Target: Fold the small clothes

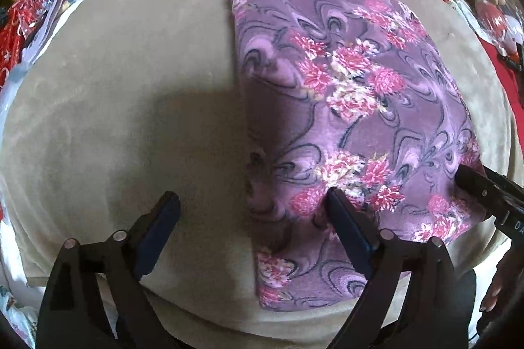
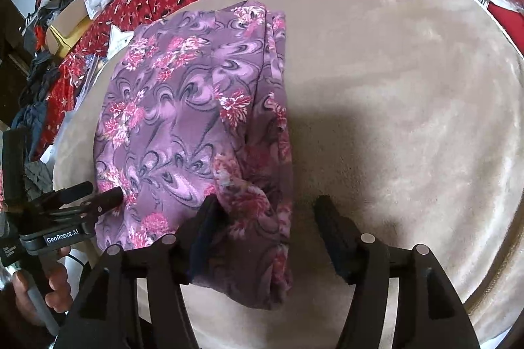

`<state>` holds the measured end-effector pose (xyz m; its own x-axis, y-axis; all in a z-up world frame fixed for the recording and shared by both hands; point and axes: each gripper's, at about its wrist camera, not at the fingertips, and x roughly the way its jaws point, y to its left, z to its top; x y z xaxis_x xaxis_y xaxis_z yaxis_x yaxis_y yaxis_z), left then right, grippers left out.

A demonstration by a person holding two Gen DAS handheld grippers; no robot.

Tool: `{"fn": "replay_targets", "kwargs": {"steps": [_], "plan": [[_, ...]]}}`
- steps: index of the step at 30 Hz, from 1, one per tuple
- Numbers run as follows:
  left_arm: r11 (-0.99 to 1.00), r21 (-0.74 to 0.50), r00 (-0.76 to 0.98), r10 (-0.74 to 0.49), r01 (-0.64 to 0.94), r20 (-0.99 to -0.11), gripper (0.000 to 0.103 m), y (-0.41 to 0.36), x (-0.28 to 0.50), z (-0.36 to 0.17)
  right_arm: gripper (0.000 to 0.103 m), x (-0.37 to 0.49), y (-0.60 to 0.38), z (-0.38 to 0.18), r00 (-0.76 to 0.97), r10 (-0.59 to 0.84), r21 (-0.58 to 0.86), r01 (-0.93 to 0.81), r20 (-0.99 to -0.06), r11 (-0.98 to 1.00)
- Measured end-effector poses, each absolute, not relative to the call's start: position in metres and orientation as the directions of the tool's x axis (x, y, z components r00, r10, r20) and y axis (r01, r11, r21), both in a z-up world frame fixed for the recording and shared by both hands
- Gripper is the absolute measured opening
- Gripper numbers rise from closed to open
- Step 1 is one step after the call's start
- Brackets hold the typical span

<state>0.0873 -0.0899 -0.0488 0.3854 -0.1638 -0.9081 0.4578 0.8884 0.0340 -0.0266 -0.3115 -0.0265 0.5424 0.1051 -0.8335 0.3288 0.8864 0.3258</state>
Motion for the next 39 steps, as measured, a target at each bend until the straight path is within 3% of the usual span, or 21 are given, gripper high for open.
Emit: {"fn": "replay_targets", "kwargs": {"steps": [5,10,16,20,23,25,26,28,33,37,39], "plan": [[0.89,0.002,0.353,-0.178,0.455,-0.919,0.093,-0.087,0.094,-0.047,0.063,-0.024,-0.317,-0.017,0.558,0.088,0.331,0.35,-0.825,0.876],[0.881,-0.109,0.354,-0.295,0.461,-0.887,0.09,-0.08,0.12,-0.015,0.063,-0.005,-0.329,-0.007,0.596,0.113,0.399,0.373,-0.795,0.837],[0.898,-0.183,0.352,-0.335,0.4,-0.874,0.09,-0.079,0.17,0.004,0.062,0.039,-0.33,0.006,0.648,0.149,0.453,0.331,-0.747,0.828],[0.91,-0.22,0.318,-0.337,0.35,-0.886,0.09,-0.089,0.18,-0.009,0.062,0.064,-0.33,0.02,0.71,0.132,0.449,0.279,-0.691,0.849],[0.915,-0.232,0.264,-0.326,0.331,-0.908,0.092,-0.099,0.188,-0.034,0.061,0.085,-0.337,0.004,0.66,0.097,0.398,0.323,-0.745,0.859],[0.909,-0.278,0.246,-0.359,0.31,-0.9,0.092,-0.096,0.192,-0.039,0.055,0.093,-0.342,-0.013,0.605,0.074,0.352,0.355,-0.792,0.866],[0.906,-0.29,0.244,-0.37,0.308,-0.897,0.092,-0.095,0.193,-0.038,0.036,0.093,-0.346,-0.014,0.627,0.096,0.384,0.341,-0.773,0.858],[0.905,-0.294,0.24,-0.373,0.308,-0.896,0.092,-0.095,0.193,-0.035,0.012,0.091,-0.347,-0.009,0.652,0.134,0.411,0.294,-0.747,0.863],[0.908,-0.275,0.258,-0.362,0.317,-0.896,0.092,-0.1,0.198,-0.037,0.012,0.087,-0.351,-0.01,0.663,0.12,0.396,0.283,-0.739,0.874],[0.908,-0.267,0.266,-0.358,0.323,-0.895,0.092,-0.094,0.193,-0.028,0.022,0.087,-0.347,-0.012,0.636,0.077,0.354,0.322,-0.768,0.878],[0.902,-0.267,0.28,-0.368,0.339,-0.887,0.092,-0.087,0.183,-0.022,0.022,0.079,-0.342,0.001,0.647,0.062,0.336,0.309,-0.76,0.89]]}}
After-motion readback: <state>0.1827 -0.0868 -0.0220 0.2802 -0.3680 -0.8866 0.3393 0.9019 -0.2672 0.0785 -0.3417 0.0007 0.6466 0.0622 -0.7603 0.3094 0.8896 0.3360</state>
